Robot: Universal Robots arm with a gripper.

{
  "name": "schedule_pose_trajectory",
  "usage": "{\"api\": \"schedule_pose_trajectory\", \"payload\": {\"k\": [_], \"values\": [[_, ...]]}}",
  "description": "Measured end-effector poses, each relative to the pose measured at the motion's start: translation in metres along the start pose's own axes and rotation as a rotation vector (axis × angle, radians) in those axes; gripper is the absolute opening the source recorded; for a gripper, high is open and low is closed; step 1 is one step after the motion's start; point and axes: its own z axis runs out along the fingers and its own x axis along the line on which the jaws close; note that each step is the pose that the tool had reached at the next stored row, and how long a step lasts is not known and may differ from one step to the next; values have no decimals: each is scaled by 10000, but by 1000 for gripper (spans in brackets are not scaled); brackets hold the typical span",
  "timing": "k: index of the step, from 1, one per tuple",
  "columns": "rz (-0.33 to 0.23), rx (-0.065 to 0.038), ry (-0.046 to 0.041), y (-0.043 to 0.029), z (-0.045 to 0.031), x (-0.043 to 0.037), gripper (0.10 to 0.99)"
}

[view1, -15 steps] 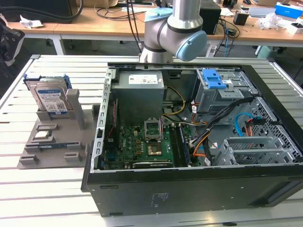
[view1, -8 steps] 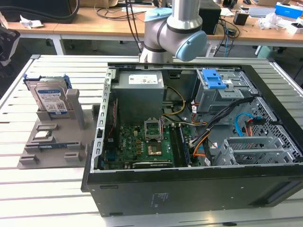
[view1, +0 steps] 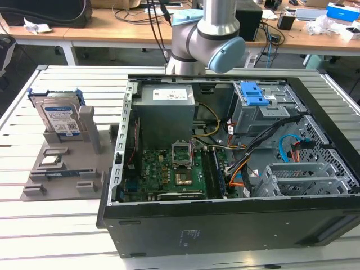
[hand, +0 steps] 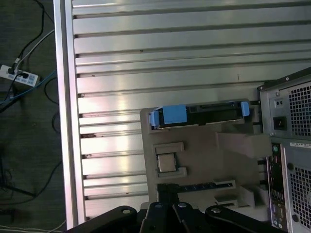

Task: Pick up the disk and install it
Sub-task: 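Reach for the disk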

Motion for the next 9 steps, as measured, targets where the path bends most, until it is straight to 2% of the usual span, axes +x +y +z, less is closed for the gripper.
{"api": "schedule_pose_trajectory", "payload": {"k": [9], "values": [[0, 0, 0, -8, -3, 111, 106]]}}
